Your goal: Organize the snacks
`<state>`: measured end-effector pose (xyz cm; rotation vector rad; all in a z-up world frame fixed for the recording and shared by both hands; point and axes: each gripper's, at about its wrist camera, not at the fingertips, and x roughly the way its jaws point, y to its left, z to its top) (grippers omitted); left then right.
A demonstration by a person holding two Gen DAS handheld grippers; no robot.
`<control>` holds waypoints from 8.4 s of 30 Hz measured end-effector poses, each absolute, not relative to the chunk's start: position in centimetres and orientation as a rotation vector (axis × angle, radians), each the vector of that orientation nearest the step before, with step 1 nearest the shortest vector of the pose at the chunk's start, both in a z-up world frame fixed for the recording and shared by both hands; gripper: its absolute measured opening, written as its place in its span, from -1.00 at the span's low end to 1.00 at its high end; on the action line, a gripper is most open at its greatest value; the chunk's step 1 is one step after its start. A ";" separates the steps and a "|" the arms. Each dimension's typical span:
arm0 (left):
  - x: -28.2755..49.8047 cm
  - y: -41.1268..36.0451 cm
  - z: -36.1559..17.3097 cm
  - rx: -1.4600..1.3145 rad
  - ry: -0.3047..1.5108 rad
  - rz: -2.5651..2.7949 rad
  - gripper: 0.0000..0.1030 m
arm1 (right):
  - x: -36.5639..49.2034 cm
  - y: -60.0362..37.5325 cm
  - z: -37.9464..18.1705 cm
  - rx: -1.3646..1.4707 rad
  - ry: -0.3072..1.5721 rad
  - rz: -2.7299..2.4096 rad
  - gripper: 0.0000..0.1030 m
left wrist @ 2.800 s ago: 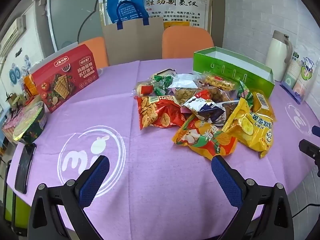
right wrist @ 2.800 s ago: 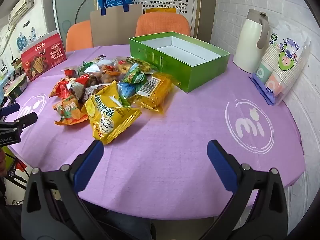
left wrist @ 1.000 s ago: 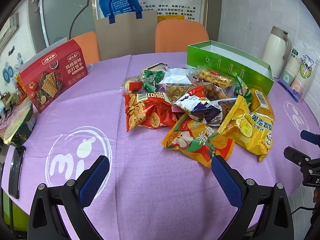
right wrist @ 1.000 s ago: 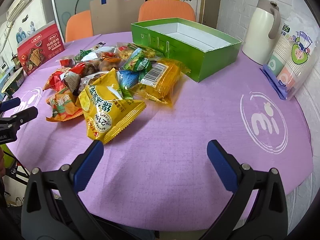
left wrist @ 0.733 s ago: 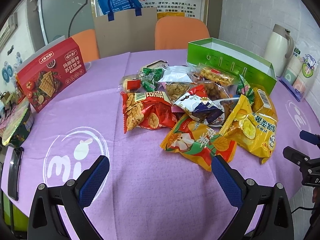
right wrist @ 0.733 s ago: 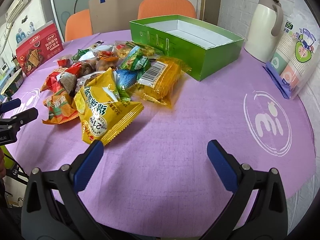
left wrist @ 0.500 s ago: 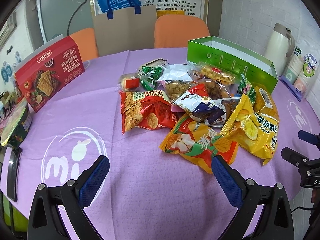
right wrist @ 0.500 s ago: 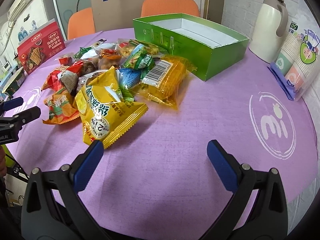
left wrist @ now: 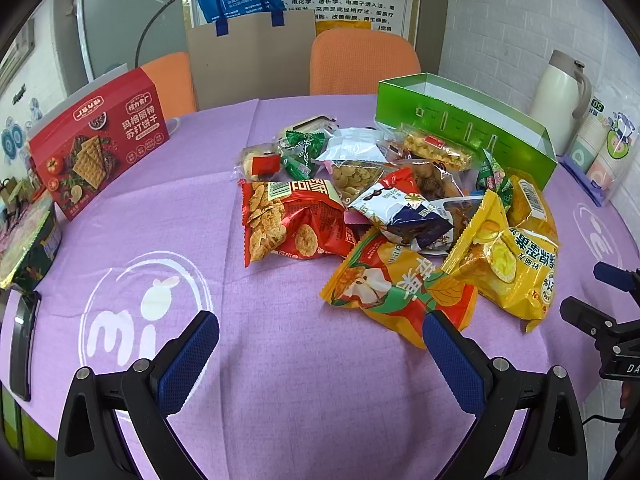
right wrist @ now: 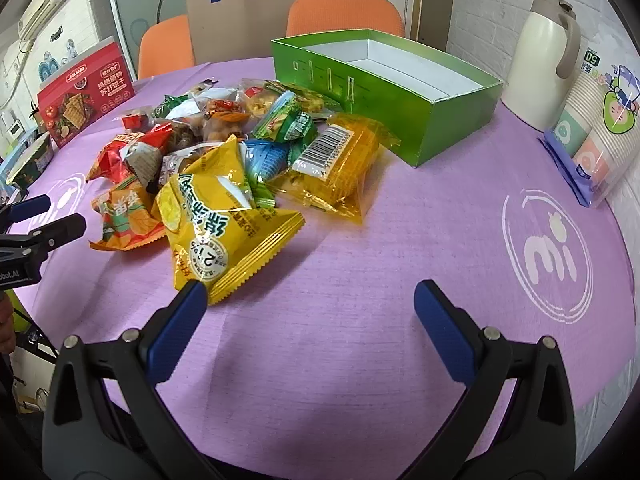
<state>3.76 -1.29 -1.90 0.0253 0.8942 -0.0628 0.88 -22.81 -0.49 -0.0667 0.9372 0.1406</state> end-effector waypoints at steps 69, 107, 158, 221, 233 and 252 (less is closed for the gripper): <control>7.8 -1.3 -4.3 -0.310 1.033 -0.363 0.23 | 1.0 -17.5 -2.8 -0.061 0.919 0.383 0.53; 6.4 -3.1 3.6 -0.249 0.830 -0.561 -0.58 | 1.8 -22.1 4.6 0.085 0.686 0.307 -0.03; 19.7 -10.7 8.4 -0.234 0.718 -0.502 0.92 | 6.6 -30.2 7.2 0.066 0.555 0.107 0.98; 7.4 -1.9 -2.1 -0.304 0.952 -0.463 0.35 | 6.0 -16.1 -1.0 -0.205 0.746 0.474 0.04; 10.3 -2.8 -3.4 -0.310 0.966 -0.463 0.11 | 4.8 -16.4 -3.1 -0.140 0.898 0.493 -0.09; 11.3 -3.9 -4.0 -0.331 0.979 -0.468 -0.30 | 3.7 -17.8 -2.0 -0.030 0.854 0.442 -0.31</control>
